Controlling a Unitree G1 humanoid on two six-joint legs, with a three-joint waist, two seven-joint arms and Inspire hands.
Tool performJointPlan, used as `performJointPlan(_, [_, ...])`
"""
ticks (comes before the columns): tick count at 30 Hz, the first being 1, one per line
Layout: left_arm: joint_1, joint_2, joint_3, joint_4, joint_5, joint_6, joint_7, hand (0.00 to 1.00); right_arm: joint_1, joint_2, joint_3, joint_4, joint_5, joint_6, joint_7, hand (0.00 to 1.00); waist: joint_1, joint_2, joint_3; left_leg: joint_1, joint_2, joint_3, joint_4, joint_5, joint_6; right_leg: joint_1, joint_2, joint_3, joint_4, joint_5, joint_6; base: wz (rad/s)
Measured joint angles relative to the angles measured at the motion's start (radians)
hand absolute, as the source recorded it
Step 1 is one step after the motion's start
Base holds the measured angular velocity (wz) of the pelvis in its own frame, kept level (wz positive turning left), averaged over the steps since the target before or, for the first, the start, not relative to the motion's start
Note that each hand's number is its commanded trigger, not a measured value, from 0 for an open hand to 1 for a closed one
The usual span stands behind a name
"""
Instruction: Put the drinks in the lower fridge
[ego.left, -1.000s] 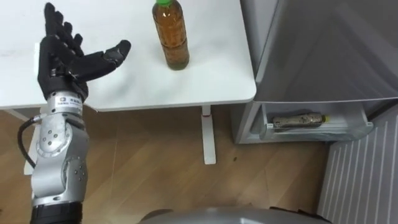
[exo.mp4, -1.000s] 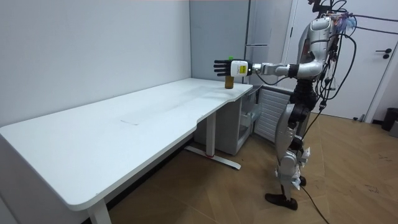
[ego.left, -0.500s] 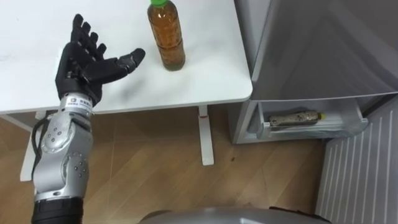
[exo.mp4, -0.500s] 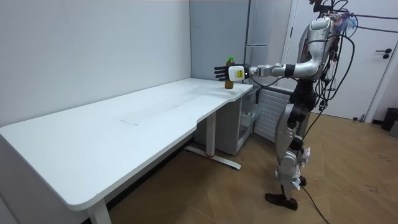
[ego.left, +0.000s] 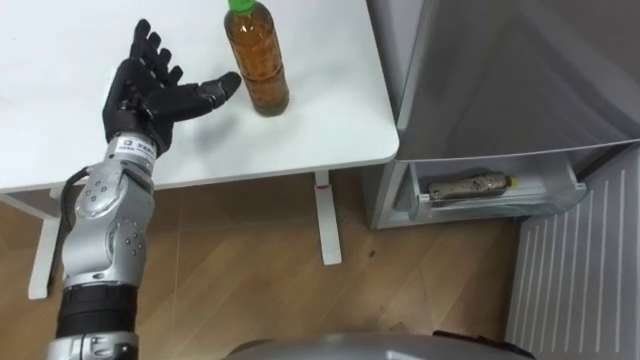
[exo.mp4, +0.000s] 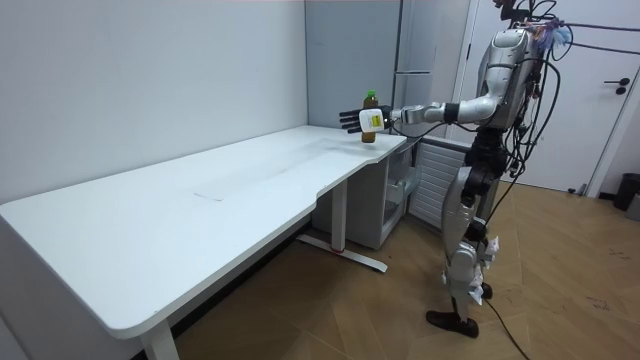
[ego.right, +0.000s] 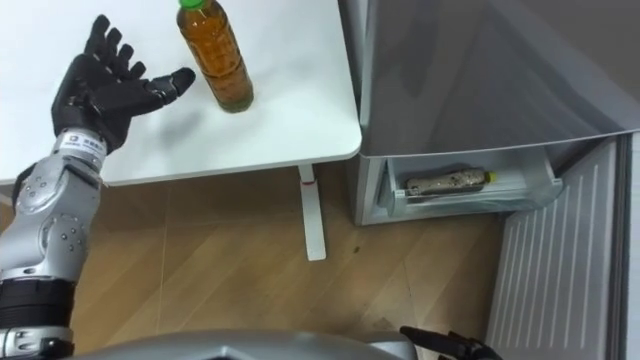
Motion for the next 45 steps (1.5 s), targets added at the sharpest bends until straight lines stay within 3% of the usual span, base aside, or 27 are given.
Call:
performJointPlan(6, [-0.006,0.003,-0.010,0.001,0.056,0.022,-0.017,0.00,-0.005,-0.003,-0.007,-0.015,-0.048,0.001,0.007,0.00,-0.016,0.005,-0.0005,0.000,0.001,0.000,-0.002,0.000,0.000,-0.008,0.000,0.009,0.010,0.000,0.000,-0.03])
performJointPlan(16, [-0.026,0.008,-0.011,0.001,0.056,0.024,-0.040,0.00,-0.005,-0.002,-0.022,-0.028,-0.087,-0.001,0.008,0.00,-0.041,0.008,-0.0009,0.003,0.001,0.002,-0.007,0.000,0.000,-0.010,0.002,0.025,0.011,0.000,0.000,-0.01])
performJointPlan(25, [-0.052,0.009,-0.011,0.052,0.078,0.024,-0.060,0.00,-0.002,0.006,-0.039,-0.028,-0.088,0.000,0.000,0.00,-0.052,-0.002,0.0055,0.011,0.003,0.025,-0.007,0.000,0.000,-0.013,0.002,0.039,0.012,0.000,0.000,-0.06])
performJointPlan(35, [-0.134,0.017,-0.011,0.057,0.078,0.026,-0.061,0.00,0.003,0.003,-0.050,-0.042,-0.137,0.000,0.001,0.00,-0.055,0.004,-0.0065,0.006,0.003,0.027,-0.005,-0.001,0.002,-0.017,0.002,0.041,0.013,0.001,0.000,0.00])
performJointPlan(45, [-0.143,0.017,-0.011,0.057,0.078,0.030,-0.065,0.00,-0.002,0.003,-0.059,-0.041,-0.162,0.003,0.000,0.00,-0.074,0.008,-0.0069,0.015,0.005,0.030,-0.008,-0.002,0.002,-0.016,0.002,0.043,0.025,0.001,-0.001,0.00])
